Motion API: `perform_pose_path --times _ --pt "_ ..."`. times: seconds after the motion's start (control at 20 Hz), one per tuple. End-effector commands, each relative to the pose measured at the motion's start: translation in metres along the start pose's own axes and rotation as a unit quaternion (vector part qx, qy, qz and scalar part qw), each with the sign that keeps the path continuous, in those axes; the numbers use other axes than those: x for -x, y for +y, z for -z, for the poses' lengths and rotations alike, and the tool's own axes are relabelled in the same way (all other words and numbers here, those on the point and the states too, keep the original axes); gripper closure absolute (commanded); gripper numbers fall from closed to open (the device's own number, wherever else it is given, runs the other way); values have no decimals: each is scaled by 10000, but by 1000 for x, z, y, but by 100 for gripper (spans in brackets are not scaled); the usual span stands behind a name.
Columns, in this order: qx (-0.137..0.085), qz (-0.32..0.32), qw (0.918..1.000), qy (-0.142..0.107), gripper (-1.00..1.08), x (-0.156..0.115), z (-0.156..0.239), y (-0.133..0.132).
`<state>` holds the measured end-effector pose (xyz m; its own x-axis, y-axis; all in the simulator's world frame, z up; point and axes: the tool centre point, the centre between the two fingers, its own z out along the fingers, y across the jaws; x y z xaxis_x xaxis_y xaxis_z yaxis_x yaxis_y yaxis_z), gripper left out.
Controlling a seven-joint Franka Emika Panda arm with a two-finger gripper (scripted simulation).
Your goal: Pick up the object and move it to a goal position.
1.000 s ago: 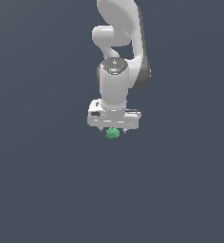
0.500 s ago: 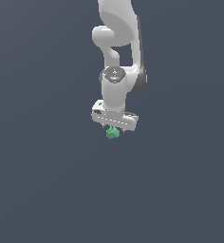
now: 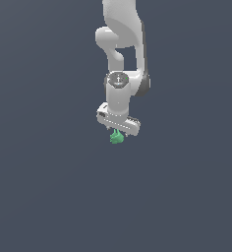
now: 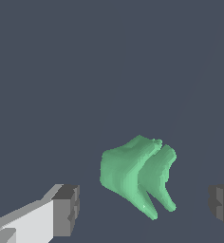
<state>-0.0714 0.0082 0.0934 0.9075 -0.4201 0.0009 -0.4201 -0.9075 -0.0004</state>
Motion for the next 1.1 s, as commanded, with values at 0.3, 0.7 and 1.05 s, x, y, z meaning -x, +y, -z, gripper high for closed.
perform_pose_path --times 0.3,0.7,1.05 --pt "2 -42 10000 -4 -92 2 -7 1" --pt "3 -59 10000 -4 -92 3 -42 2" --pt "3 -63 10000 -4 108 3 -52 1"
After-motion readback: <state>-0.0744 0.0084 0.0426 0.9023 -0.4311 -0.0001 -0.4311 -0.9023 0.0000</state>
